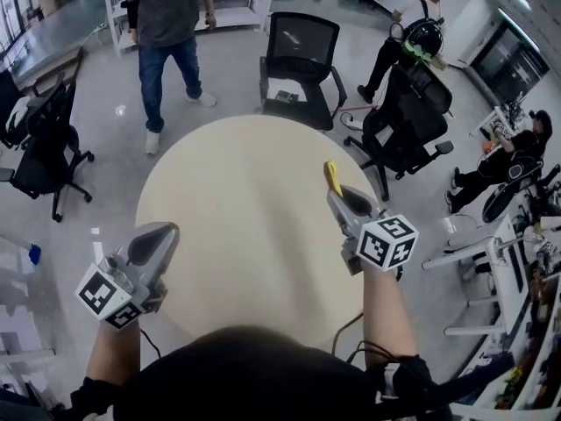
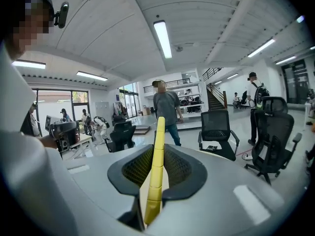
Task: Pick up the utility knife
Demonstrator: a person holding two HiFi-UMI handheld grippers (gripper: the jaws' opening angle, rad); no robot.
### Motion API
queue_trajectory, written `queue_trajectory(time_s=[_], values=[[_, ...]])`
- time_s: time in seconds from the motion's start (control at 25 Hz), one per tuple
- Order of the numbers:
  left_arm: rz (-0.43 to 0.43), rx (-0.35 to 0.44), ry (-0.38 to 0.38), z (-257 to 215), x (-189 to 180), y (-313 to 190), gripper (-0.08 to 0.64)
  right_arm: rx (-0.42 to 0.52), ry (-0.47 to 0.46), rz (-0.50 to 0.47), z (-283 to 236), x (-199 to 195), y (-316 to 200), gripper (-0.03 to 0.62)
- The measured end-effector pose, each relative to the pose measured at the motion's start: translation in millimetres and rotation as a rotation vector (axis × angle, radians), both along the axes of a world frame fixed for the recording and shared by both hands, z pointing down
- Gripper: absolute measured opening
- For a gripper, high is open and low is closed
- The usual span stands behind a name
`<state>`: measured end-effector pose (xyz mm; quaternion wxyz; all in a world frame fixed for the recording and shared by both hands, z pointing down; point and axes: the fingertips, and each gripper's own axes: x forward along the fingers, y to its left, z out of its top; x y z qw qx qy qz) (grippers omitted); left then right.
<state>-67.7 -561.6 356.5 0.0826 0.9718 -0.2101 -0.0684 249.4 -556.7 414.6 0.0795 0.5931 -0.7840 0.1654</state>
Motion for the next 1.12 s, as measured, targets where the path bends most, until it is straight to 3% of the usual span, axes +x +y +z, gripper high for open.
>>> queue_trajectory(time_s=[0.32,0.72,0.92,1.12], values=[[-0.062,0.066,0.010,-40,27,87,-0.012,0.077,-0.035,-0.063,-32,34,81,0.081],[-0.107,0.033,0.012,-38,97,191,-0.012,0.086,-0.059,-0.157,-39,101,167,0.081],[-0.092,0.050,-0.016,-43,114,202,-0.012,0.101,-0.084,-0.166,-44,109,177,0.081],[-0.057,0.071,-0.006,-52,105,192,-0.012,0.122,-0.088,-0.153,-54,96,179,0.081]])
